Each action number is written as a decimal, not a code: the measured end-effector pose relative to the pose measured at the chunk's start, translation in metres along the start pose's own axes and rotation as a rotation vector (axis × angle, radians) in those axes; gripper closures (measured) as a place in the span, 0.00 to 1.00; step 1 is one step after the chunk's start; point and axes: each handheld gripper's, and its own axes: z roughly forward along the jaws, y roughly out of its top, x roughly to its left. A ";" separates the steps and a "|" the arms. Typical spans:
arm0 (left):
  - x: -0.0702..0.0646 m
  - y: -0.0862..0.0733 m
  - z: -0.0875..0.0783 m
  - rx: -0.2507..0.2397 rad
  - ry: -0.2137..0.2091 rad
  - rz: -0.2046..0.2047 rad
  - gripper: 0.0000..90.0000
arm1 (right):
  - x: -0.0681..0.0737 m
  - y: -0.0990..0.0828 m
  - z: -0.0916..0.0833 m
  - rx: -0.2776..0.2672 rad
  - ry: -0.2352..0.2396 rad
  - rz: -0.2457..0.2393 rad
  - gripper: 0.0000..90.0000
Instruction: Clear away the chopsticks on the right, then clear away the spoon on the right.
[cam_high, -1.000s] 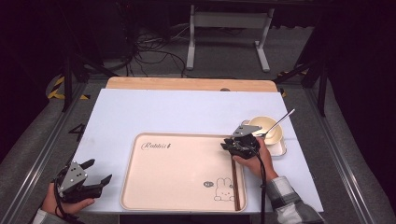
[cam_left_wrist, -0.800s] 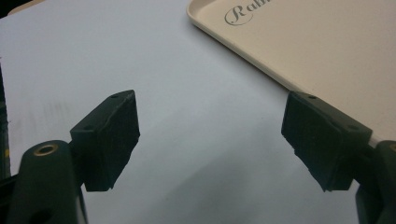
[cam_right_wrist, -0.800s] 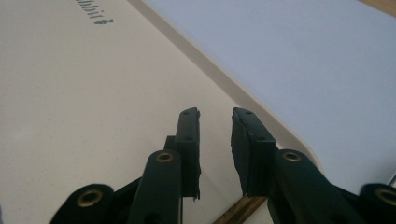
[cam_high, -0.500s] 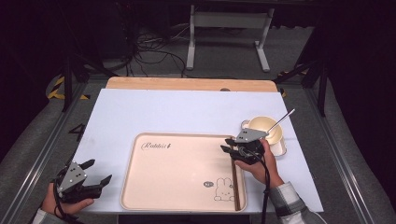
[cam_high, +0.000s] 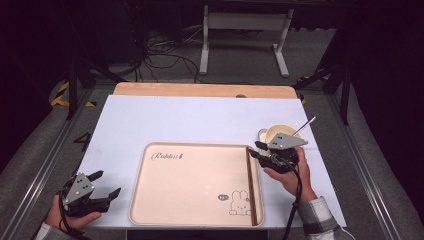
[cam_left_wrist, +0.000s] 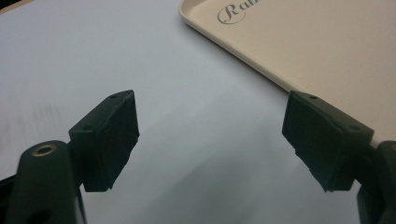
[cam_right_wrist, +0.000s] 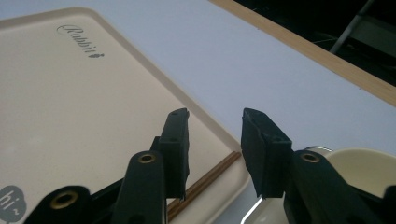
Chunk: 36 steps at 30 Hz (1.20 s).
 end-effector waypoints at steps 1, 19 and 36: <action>0.000 0.000 0.000 0.001 0.000 0.000 0.22 | -0.003 0.000 -0.004 -0.007 -0.015 0.006 0.68; -0.001 0.000 0.002 0.013 -0.003 0.003 0.22 | -0.080 -0.022 -0.055 -0.071 -0.246 0.271 0.61; -0.002 0.000 0.003 0.026 0.004 0.005 0.22 | -0.142 -0.071 -0.033 -0.085 -0.189 0.621 0.47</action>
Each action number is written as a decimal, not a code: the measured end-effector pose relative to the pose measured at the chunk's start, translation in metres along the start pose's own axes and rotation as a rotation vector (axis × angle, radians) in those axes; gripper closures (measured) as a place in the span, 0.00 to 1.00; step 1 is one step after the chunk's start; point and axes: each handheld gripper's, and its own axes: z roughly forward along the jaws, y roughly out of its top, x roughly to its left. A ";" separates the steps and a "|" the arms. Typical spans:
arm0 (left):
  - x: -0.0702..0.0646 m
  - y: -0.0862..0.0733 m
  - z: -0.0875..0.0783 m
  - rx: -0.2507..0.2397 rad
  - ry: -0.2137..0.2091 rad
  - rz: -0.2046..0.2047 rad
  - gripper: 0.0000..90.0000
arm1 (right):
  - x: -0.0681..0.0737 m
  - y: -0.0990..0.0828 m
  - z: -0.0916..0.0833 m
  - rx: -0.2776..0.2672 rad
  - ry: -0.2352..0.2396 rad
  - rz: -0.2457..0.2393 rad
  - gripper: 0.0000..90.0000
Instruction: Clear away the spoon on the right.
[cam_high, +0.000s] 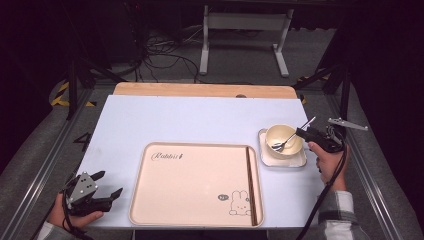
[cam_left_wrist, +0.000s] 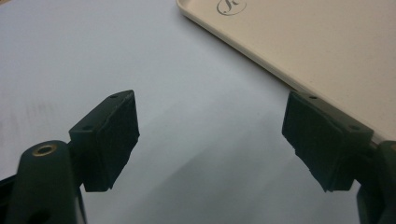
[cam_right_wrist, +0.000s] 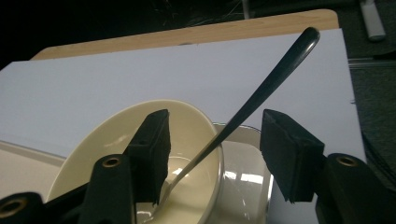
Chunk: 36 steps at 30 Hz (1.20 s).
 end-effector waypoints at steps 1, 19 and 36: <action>0.000 -0.001 -0.001 0.000 0.002 -0.003 0.22 | -0.002 0.000 0.004 -0.002 0.013 0.015 0.46; -0.003 -0.015 -0.019 0.022 0.053 -0.028 0.22 | -0.026 -0.005 0.023 -0.081 0.108 0.145 0.87; -0.005 -0.018 -0.024 0.030 0.072 -0.028 0.22 | 0.002 0.019 -0.022 -0.272 0.126 0.011 1.00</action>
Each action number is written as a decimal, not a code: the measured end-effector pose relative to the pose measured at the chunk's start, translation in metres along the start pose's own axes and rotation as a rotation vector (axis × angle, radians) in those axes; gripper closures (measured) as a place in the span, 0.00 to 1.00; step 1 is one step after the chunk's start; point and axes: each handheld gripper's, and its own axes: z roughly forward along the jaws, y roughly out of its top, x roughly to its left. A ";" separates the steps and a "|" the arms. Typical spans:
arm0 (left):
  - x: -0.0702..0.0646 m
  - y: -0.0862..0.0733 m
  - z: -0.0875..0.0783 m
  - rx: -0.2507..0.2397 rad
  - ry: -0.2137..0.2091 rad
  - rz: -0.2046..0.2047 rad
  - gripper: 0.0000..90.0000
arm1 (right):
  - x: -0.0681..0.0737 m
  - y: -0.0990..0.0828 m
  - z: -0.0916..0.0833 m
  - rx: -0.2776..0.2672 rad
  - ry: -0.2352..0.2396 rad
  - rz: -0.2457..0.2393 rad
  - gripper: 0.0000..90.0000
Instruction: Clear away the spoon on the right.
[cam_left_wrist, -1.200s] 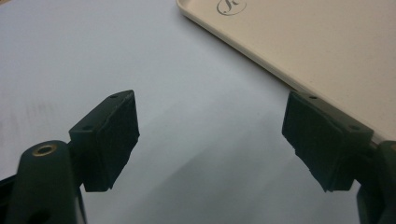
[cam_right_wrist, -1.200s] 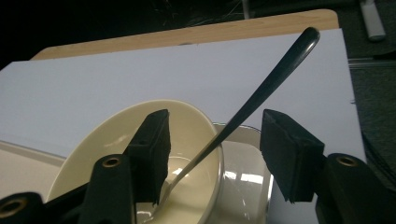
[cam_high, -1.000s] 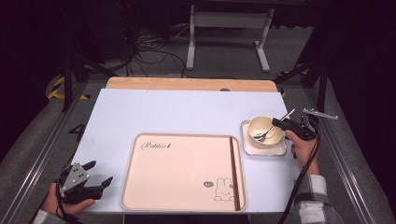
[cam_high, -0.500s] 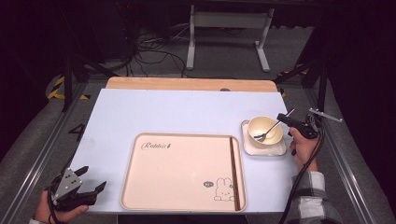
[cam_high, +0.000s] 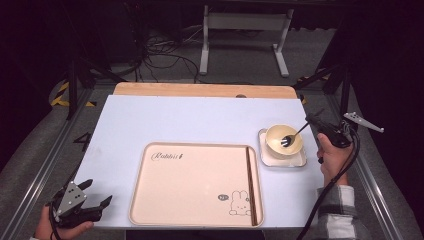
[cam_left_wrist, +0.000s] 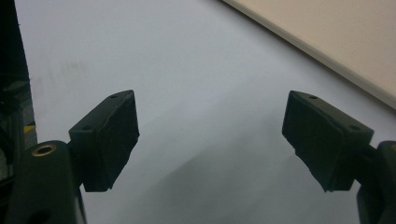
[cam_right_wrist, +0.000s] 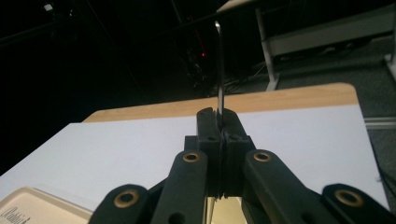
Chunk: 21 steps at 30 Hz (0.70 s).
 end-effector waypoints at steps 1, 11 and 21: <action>0.000 0.000 0.000 0.001 0.001 0.000 0.22 | 0.002 0.002 -0.003 -0.014 0.005 -0.004 1.00; 0.000 0.001 0.001 0.002 0.002 0.002 0.22 | 0.027 0.017 -0.017 -0.080 0.062 -0.061 1.00; 0.000 0.003 0.003 0.004 -0.006 0.011 0.22 | 0.073 0.024 -0.020 -0.065 0.203 -0.149 1.00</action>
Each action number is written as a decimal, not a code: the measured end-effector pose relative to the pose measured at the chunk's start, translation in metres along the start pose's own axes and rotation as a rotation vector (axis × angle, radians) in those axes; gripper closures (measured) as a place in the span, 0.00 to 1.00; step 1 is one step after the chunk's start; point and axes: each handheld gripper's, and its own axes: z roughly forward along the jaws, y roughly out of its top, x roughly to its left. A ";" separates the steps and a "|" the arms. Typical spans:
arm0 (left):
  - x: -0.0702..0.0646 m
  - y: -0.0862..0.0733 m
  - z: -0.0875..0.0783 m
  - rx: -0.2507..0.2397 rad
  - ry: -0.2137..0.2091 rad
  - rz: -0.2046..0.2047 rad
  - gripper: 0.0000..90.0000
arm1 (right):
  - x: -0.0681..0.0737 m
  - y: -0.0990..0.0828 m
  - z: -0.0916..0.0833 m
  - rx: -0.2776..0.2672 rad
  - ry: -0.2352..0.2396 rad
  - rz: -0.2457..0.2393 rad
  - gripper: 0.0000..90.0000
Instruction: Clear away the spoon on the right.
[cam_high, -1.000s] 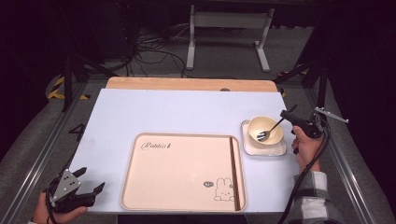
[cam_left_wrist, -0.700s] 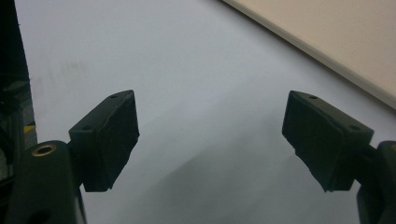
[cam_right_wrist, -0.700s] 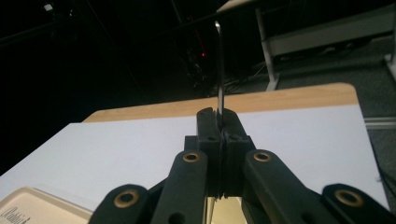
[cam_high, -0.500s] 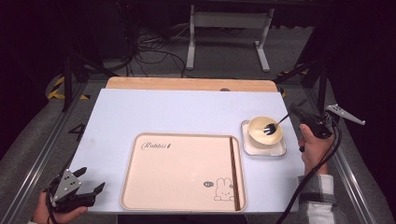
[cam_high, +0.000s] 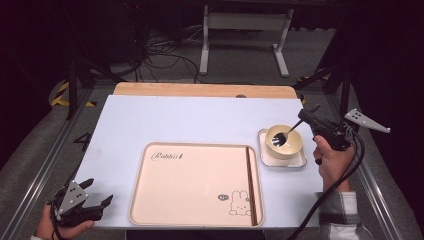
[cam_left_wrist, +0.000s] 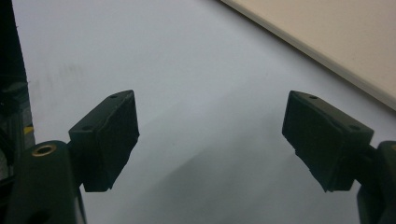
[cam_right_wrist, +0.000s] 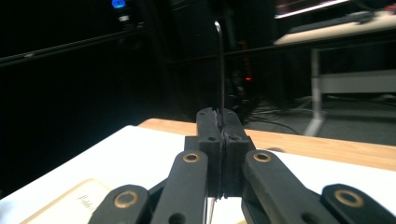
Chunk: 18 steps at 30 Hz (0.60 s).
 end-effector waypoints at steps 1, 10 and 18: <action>0.000 0.000 0.000 0.002 0.003 0.001 0.22 | 0.005 0.000 0.002 0.005 0.017 -0.006 1.00; 0.001 0.005 0.005 -0.002 -0.012 0.016 0.22 | 0.049 -0.012 0.024 0.113 0.162 -0.048 1.00; 0.001 0.012 0.012 -0.014 -0.029 0.029 0.21 | 0.078 -0.042 0.047 0.263 0.295 -0.041 1.00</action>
